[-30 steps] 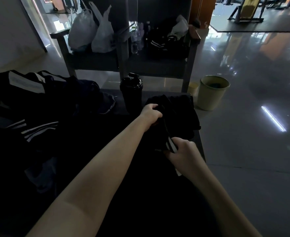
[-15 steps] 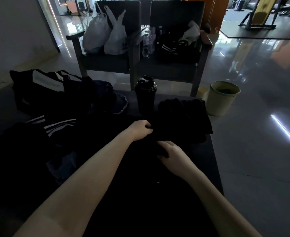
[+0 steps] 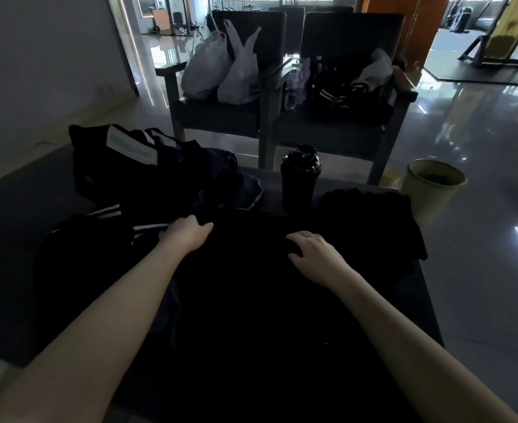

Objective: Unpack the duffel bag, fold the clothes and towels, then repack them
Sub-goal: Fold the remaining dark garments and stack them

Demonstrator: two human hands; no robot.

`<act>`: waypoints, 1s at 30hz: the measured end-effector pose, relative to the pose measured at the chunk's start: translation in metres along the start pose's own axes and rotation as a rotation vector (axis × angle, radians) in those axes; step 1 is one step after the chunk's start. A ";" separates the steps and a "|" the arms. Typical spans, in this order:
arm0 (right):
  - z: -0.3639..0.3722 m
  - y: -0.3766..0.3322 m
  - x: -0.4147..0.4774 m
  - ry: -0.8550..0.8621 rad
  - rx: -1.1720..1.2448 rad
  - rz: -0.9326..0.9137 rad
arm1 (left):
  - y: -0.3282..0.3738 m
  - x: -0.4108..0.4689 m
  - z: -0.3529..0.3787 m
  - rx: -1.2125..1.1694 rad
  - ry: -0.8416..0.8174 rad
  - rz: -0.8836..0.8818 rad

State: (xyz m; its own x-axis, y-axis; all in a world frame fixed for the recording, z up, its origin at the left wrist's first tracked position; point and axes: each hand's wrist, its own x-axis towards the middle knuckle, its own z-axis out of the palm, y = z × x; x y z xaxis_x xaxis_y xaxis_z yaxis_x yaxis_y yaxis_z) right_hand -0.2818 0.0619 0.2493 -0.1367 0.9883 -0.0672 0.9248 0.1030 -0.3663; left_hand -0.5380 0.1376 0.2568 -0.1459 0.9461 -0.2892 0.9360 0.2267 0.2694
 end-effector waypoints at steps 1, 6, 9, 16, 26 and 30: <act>0.003 -0.006 0.007 -0.021 0.020 -0.012 | -0.006 0.003 -0.001 -0.023 0.021 -0.021; 0.009 -0.030 0.038 -0.093 0.126 -0.003 | -0.035 0.007 -0.013 0.177 0.161 -0.102; 0.012 -0.041 0.047 -0.092 0.182 -0.017 | -0.051 0.013 -0.027 0.027 0.015 -0.175; 0.016 -0.055 0.042 0.027 0.402 -0.017 | -0.045 -0.002 -0.074 -0.107 -0.018 0.066; -0.017 -0.076 0.026 -0.252 1.114 0.448 | 0.058 -0.101 -0.058 -0.264 -0.231 0.568; -0.021 -0.060 0.028 -0.054 1.158 0.522 | 0.054 -0.108 -0.045 -0.248 -0.347 0.496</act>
State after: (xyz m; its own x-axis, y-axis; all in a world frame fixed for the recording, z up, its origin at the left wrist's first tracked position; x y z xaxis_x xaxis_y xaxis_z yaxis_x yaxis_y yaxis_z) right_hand -0.3338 0.0858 0.2885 0.1093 0.8729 -0.4756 0.0263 -0.4808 -0.8764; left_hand -0.4865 0.0580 0.3434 0.4345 0.8321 -0.3447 0.7582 -0.1313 0.6387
